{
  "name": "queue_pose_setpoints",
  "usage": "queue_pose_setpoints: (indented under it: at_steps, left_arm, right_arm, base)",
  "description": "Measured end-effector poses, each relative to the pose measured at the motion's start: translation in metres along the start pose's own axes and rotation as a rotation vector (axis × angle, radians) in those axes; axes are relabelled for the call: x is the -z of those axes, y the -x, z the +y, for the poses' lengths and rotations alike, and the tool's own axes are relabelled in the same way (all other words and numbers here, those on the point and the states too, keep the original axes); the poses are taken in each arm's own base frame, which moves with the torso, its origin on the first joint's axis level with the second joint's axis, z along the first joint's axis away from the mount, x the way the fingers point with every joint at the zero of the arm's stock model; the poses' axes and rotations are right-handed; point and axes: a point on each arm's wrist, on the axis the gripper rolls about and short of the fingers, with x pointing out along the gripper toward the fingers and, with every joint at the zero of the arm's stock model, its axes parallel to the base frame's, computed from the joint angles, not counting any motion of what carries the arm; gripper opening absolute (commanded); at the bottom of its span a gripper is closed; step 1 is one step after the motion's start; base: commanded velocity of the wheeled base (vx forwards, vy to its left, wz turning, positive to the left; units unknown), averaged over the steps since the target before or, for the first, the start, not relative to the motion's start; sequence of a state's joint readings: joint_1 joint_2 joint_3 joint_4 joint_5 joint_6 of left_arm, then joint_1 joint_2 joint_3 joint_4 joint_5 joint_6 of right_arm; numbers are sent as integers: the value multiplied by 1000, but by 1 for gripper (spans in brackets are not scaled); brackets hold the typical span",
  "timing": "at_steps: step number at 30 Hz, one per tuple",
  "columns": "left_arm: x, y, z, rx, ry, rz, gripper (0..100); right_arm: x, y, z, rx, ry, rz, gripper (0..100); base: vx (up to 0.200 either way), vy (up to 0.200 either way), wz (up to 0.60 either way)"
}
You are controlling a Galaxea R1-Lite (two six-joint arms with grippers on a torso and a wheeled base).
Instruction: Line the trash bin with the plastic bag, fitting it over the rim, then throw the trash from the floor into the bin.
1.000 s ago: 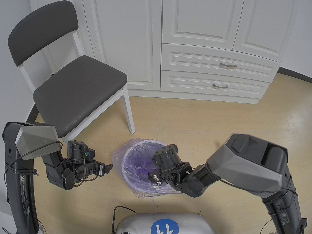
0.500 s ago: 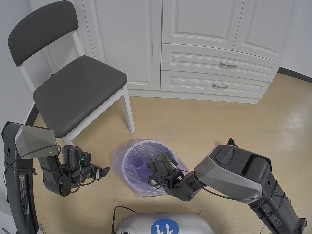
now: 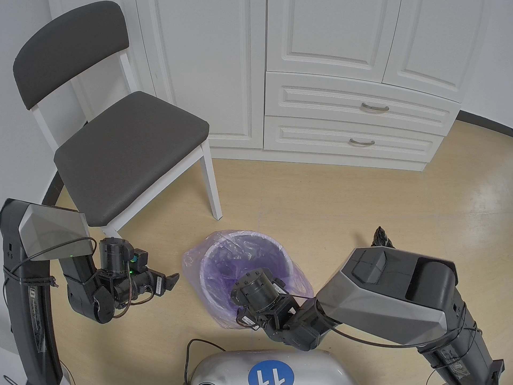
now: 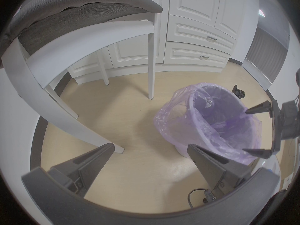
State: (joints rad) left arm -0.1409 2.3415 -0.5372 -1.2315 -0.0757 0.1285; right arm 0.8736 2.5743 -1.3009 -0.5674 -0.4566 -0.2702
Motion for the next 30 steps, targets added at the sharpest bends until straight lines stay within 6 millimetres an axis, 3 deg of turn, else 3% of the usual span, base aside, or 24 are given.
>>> queue_pose_setpoints:
  at_steps: [16, 30]
  left_arm:
    - [0, -1, 5, 0, 9, -3, 100]
    - [1, 1, 12, -5, 21, -2, 100]
  right_arm:
    - [6, 15, 22, -48, 57, 13, 100]
    - [-1, 14, 16, -37, 44, 0, 100]
  base:
    - [0, 0, 0]
    - [0, 0, 0]
